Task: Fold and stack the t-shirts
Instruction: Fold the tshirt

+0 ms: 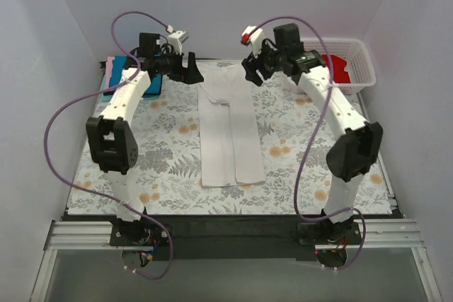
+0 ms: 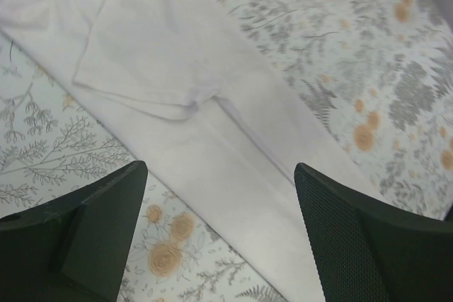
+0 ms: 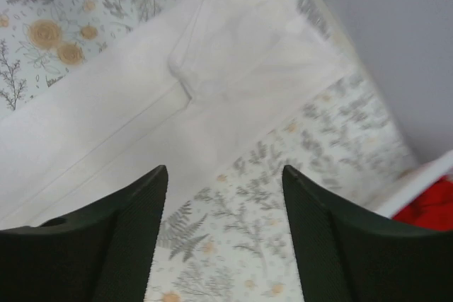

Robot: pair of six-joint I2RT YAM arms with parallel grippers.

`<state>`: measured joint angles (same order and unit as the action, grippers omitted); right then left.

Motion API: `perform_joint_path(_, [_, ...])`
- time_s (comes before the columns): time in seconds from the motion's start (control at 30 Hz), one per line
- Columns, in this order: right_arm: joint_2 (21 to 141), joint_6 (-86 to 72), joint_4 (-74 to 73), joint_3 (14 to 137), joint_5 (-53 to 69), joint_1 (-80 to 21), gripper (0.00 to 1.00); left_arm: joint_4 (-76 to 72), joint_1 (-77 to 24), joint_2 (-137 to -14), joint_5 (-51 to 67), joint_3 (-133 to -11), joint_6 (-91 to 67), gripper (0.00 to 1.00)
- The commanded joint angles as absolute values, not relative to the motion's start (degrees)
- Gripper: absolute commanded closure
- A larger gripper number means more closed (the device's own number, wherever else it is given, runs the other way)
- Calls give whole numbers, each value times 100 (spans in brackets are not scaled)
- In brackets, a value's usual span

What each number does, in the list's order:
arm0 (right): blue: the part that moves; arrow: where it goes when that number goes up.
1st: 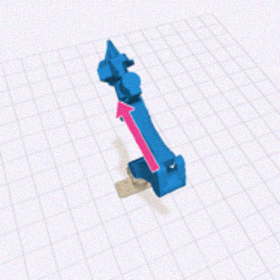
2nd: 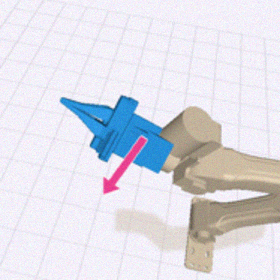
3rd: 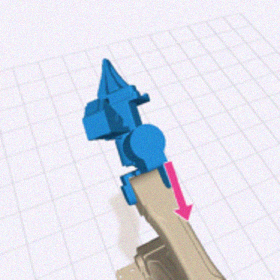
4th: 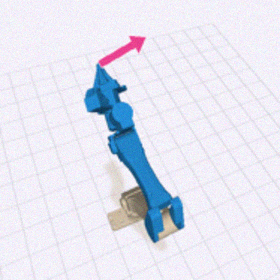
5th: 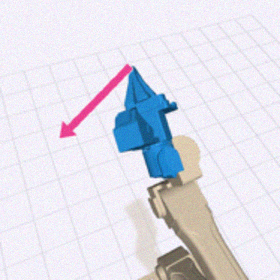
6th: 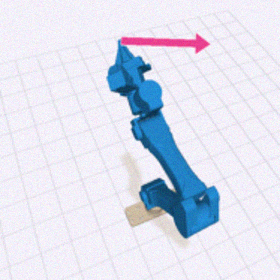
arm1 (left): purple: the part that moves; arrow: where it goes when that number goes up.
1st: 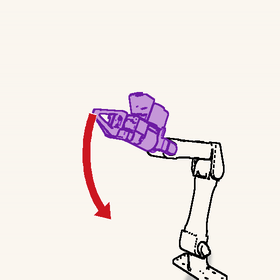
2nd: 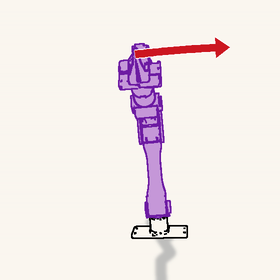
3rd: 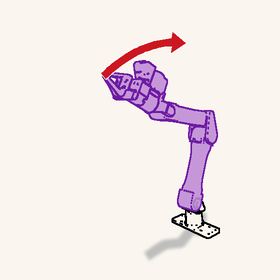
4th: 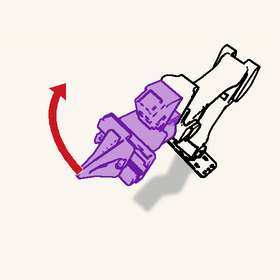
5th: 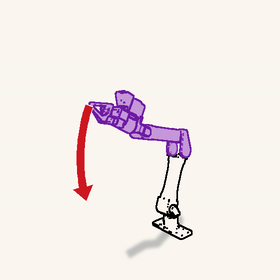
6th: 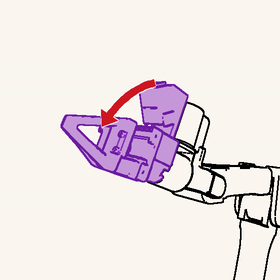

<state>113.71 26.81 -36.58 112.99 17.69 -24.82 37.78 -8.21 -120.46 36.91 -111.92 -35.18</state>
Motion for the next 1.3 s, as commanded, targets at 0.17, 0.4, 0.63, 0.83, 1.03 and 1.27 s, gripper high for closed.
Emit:
perform_joint_path(0.17, [9188, 3415, -3286, 10171, 2846, -2496, 2, 1223, -940, -8018, 5387, -7389, -2524, 14])
perform_joint_path(0.4, [7323, 5278, -3515, 6904, 2929, -3093, 2, 3190, -2064, -6962, 4248, -5824, -537, 14])
perform_joint_path(0.63, [6714, 5942, -3042, 4501, 2197, -4271, 37, 2357, -3540, -6407, 3008, -3660, -88, 49])
perform_joint_path(0.83, [7119, 6046, -2532, 3983, 1934, -4614, 55, 1240, -4464, -6503, 2348, -2954, -132, 52])
perform_joint_path(1.03, [7312, 6099, -2250, 3666, 1890, -4667, 58, 897, -4544, -6838, 1987, -2804, -114, 53])
perform_joint_path(1.27, [7646, 6249, -1864, 3331, 1706, -4667, 58, 800, -4544, -7101, 1934, -2593, -18, 54])
